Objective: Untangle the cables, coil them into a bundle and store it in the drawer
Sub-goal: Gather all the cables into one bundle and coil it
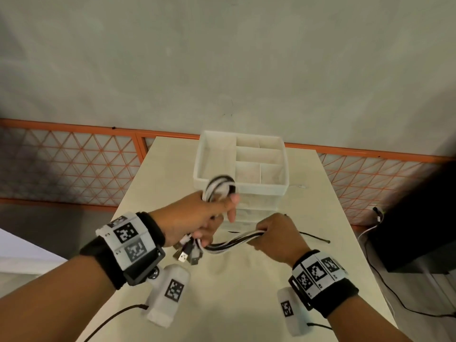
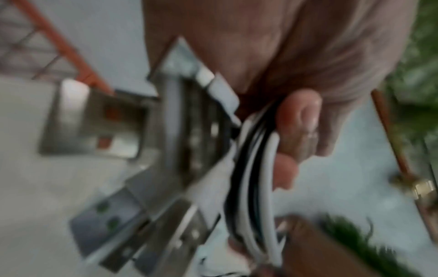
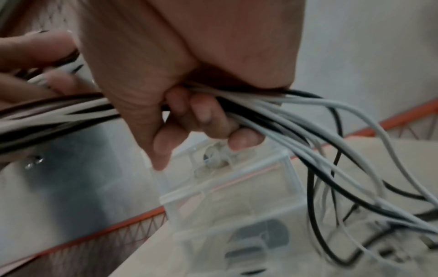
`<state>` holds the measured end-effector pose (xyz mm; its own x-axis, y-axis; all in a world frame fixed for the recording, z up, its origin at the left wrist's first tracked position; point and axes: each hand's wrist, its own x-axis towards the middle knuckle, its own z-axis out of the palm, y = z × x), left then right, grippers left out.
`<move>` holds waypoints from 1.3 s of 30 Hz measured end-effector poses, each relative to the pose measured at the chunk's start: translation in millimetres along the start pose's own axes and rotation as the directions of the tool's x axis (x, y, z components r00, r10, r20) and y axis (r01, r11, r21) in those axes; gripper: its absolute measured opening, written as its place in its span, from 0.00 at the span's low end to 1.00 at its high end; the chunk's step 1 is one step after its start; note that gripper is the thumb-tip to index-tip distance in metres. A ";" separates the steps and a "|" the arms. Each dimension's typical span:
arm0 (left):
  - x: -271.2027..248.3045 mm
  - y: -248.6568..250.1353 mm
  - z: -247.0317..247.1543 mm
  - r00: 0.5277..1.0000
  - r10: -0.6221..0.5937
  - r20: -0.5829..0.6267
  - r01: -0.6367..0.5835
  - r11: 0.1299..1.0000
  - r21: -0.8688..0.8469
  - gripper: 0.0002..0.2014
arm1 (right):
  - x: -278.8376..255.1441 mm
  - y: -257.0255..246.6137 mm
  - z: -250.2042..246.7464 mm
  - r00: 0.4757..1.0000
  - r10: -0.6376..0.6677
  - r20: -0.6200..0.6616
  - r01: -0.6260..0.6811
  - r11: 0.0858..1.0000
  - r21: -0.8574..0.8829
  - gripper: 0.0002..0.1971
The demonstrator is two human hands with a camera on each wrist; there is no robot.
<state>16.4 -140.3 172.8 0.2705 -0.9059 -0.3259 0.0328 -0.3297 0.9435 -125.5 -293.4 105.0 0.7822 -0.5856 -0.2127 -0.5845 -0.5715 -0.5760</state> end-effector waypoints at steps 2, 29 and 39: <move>1.0 -9.8 6.5 0.996 -0.081 -0.023 0.084 0.960 0.266 0.19 | 4.3 1.0 -7.1 0.993 0.051 -0.105 -0.057 0.996 -0.062 0.20; 21.3 -11.0 21.4 0.972 -0.020 -0.236 -0.038 0.970 -0.240 0.19 | -25.3 -50.1 28.2 0.739 -0.544 -0.397 0.650 0.731 0.208 0.10; 13.9 -6.9 13.1 0.972 0.002 -0.236 -0.006 1.000 -0.016 0.10 | -17.9 -49.4 -28.2 0.806 -0.446 -0.390 0.543 0.819 0.186 0.30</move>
<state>7.4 -154.1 160.9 0.4901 -0.8183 -0.3003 0.0463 -0.3196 0.9464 -116.7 -270.9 159.5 0.8068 -0.4409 0.3933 -0.0132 -0.6790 -0.7341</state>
